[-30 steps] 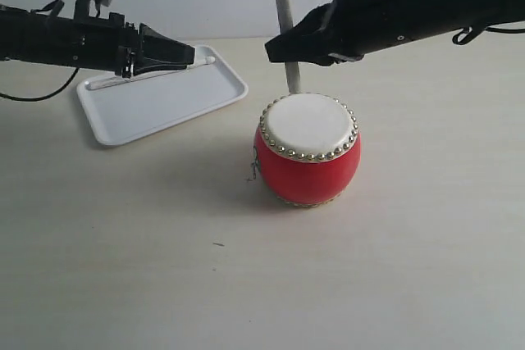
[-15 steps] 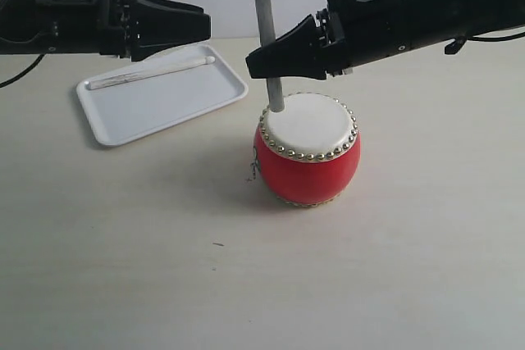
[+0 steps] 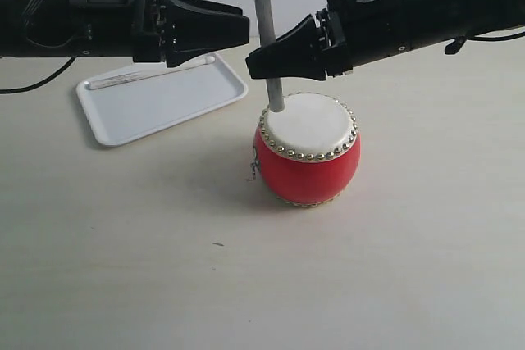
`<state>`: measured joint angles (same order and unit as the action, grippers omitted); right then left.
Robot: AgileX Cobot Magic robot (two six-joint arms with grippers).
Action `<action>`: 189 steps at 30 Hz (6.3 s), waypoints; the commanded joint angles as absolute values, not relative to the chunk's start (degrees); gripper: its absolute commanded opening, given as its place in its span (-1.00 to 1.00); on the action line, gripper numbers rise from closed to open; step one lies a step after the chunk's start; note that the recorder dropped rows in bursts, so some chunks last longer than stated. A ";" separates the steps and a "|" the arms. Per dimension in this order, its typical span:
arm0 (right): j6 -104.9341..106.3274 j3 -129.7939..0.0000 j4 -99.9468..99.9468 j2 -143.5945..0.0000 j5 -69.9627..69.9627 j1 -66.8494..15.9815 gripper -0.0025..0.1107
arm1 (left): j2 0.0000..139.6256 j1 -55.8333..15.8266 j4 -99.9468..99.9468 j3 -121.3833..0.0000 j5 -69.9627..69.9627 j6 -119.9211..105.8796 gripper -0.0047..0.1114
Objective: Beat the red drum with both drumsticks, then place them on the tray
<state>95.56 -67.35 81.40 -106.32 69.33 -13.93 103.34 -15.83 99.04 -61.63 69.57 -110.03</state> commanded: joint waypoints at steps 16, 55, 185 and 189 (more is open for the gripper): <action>94.92 -67.77 81.46 -105.99 69.96 -18.70 -0.96 | 102.58 -20.11 99.95 -61.46 69.96 -109.30 0.14; 95.03 -67.77 81.02 -105.99 69.96 -18.69 -0.73 | 102.58 -18.85 99.95 -61.46 69.96 -109.57 -0.92; 63.86 -64.88 52.73 -86.69 45.64 -10.88 -0.96 | 133.48 -13.26 26.57 -96.33 27.22 -63.86 -0.92; 63.86 -64.88 52.73 -86.69 45.64 -10.88 -0.96 | 133.51 -13.64 27.79 -96.33 26.50 -64.00 -0.92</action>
